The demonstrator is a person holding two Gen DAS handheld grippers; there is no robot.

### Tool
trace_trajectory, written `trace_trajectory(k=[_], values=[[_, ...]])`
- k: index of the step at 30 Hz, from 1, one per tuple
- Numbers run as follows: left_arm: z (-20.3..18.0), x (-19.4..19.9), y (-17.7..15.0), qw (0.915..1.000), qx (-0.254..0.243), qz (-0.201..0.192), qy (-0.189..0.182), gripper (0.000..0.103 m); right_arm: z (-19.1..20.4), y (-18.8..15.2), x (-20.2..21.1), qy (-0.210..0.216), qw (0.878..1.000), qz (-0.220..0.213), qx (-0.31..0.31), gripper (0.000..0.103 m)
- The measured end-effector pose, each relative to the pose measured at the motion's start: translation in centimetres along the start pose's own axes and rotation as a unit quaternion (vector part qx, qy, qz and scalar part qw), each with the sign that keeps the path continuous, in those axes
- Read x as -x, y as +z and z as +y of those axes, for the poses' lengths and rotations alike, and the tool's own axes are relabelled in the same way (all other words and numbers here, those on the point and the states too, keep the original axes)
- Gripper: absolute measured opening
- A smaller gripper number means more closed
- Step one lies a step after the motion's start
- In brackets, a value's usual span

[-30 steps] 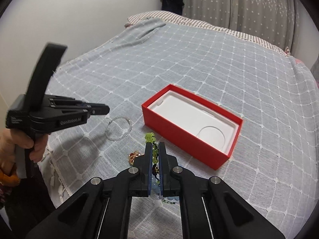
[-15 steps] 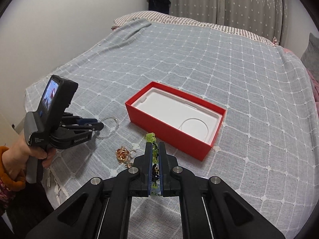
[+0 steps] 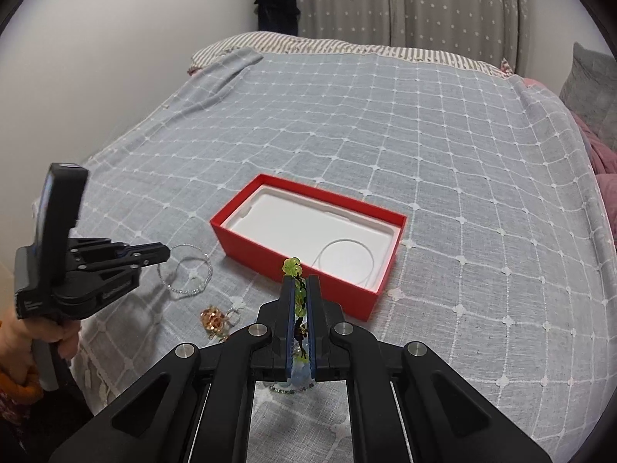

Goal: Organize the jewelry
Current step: 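Carry both held bracelets over the red box and lower them inside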

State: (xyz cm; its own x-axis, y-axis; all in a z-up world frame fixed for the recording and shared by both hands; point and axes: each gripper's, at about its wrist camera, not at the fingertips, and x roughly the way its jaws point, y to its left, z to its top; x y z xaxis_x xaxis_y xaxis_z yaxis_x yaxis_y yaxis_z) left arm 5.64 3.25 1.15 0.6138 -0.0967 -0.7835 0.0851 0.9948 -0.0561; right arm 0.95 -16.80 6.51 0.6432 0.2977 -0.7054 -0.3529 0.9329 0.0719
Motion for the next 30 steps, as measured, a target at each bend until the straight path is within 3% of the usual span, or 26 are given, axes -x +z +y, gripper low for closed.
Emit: trace_trajectory(k=[12,18,23,26,30], values=[[-2.4,3.8,4.3,0.9939,0.020,-0.076,-0.078,0.000,-2.0,2.0,0.0,-0.012,0.998,-0.031,-0.050,0.005],[-4.5,3.1,5.7,0.9835,0.041,-0.096,-0.148,0.000,-2.6,2.6,-0.5,-0.022,0.997,-0.040,-0.057,0.005],[-5.4,1.2,6.5,0.9745,0.066,-0.088,-0.195,0.000,-3.0,3.1,-1.1,-0.030,0.997,-0.051,-0.059,0.005],[-5.4,-0.5,6.5,0.9769,0.071,-0.077,-0.186,0.000,-3.3,3.6,-1.5,-0.030,0.996,-0.055,-0.063,0.005],[-4.9,-2.6,6.2,0.9854,0.070,-0.055,-0.145,0.000,-3.0,4.3,-2.4,-0.014,0.996,-0.051,-0.068,0.005]])
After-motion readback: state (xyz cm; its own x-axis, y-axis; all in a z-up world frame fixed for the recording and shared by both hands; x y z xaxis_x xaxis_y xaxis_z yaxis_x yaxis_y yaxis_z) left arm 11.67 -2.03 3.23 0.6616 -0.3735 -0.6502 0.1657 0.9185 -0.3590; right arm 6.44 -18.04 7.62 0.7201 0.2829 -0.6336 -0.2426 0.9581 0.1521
